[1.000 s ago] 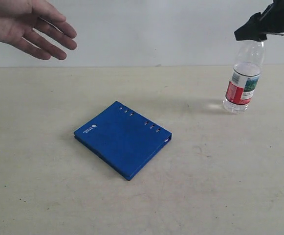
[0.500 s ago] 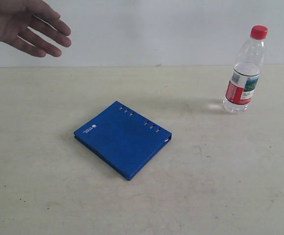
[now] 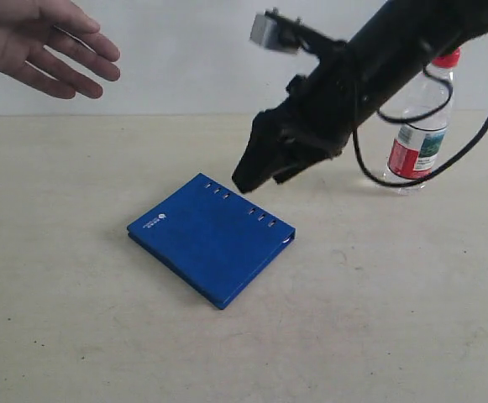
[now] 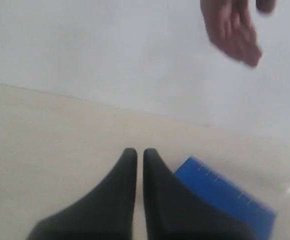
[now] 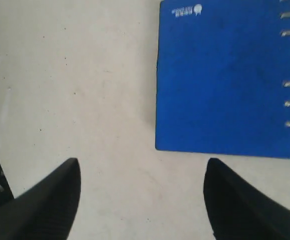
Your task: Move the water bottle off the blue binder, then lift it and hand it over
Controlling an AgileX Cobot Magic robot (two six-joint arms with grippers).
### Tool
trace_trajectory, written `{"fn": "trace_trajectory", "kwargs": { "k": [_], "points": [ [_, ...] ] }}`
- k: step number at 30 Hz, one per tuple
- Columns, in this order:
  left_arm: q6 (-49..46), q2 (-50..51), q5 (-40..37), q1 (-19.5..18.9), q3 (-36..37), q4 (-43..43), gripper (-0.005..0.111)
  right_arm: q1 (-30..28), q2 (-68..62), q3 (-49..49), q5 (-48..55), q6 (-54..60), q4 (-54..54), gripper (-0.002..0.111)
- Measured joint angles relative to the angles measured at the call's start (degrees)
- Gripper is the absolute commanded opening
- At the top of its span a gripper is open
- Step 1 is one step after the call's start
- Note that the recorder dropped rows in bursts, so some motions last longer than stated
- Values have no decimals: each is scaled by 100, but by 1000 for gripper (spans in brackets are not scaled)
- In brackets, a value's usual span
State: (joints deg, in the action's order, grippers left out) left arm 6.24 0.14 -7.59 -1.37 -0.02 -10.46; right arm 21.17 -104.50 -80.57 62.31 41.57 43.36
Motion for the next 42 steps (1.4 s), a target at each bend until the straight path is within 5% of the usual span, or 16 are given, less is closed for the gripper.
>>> {"fn": "trace_trajectory", "kwargs": {
  "k": [4, 9, 18, 25, 33, 42],
  "points": [
    [826, 0, 536, 0, 0, -1509, 4, 0, -381, 355, -133, -113, 93, 62],
    [1239, 0, 212, 0, 0, -2526, 4, 0, -681, 505, 56, -223, 196, 62],
    [1299, 0, -1259, 0, 0, -2793, 4, 0, -695, 516, -375, -35, 208, 62],
    [1141, 0, -566, 0, 0, -2853, 4, 0, -695, 516, -509, -25, 75, 62],
    [-1197, 988, -102, 0, -1058, -2973, 4, 0, -695, 516, -298, -25, 27, 62],
    [-4069, 5087, -274, 94, -1640, -5210, 4, 0, -695, 516, -323, 80, -81, 62]
  ]
}}
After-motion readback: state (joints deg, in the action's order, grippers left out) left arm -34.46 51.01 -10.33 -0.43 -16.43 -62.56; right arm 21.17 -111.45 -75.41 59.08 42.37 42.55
